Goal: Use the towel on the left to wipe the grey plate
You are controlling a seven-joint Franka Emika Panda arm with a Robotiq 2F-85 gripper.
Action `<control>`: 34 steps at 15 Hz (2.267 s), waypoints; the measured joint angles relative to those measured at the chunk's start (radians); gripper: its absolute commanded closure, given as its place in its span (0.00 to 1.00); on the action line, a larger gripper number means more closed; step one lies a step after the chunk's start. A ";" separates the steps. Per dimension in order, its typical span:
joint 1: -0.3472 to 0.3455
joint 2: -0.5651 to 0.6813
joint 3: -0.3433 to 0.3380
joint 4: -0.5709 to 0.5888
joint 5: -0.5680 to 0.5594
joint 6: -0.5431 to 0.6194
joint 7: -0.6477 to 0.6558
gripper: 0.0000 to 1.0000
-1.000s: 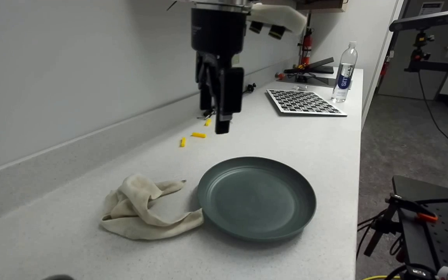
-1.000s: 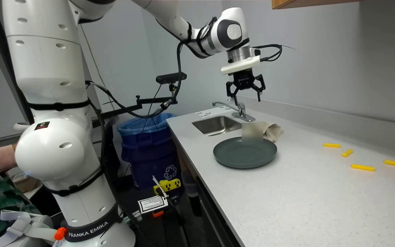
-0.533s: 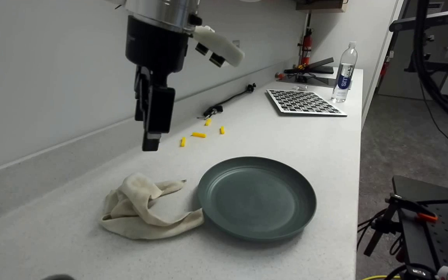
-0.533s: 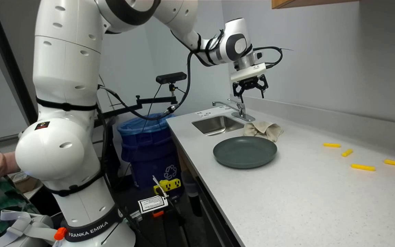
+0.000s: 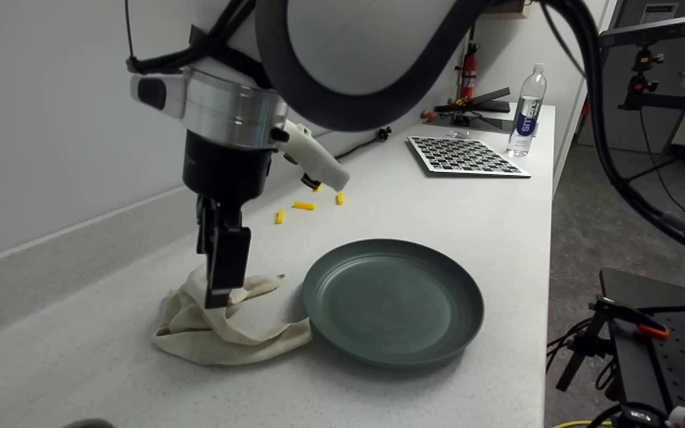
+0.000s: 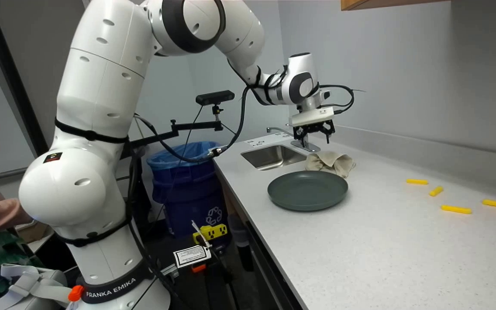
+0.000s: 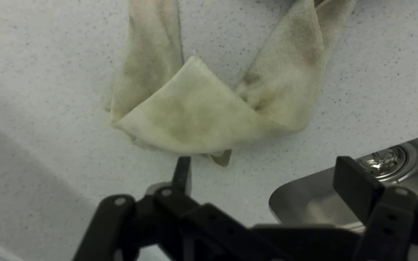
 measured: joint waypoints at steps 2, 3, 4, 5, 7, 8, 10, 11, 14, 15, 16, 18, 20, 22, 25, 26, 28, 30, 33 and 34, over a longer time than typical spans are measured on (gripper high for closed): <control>0.001 0.034 0.000 0.014 -0.001 0.001 0.000 0.00; 0.001 0.051 0.001 0.025 -0.001 0.002 0.000 0.00; 0.002 0.067 0.001 0.038 -0.001 0.002 0.000 0.00; 0.003 0.083 0.001 0.052 -0.001 0.001 0.000 0.00; 0.008 0.111 0.001 0.078 -0.002 0.001 0.000 0.00; 0.011 0.123 0.001 0.089 -0.003 0.001 0.000 0.00; 0.017 0.147 0.001 0.109 -0.010 0.001 0.000 0.00; 0.020 0.158 0.000 0.118 -0.016 0.001 0.000 0.00; 0.024 0.185 -0.009 0.133 -0.021 0.000 0.000 0.00; 0.024 0.192 -0.012 0.136 -0.021 -0.001 0.000 0.00; 0.024 0.198 -0.014 0.139 -0.021 -0.002 0.000 0.00; 0.024 0.209 -0.018 0.142 -0.021 -0.002 0.000 0.14; 0.024 0.213 -0.022 0.145 -0.021 -0.003 0.000 0.35; 0.023 0.213 -0.027 0.153 -0.021 -0.004 0.005 0.49; 0.014 0.213 -0.029 0.172 -0.019 -0.004 0.018 0.74; 0.011 0.213 -0.030 0.180 -0.019 -0.004 0.027 0.81; 0.004 0.213 -0.030 0.194 -0.014 -0.004 0.046 0.95; -0.002 0.210 -0.029 0.204 -0.002 -0.004 0.063 1.00; -0.011 0.200 -0.017 0.217 0.028 -0.003 0.073 0.99; -0.014 0.193 -0.009 0.220 0.039 0.001 0.073 0.99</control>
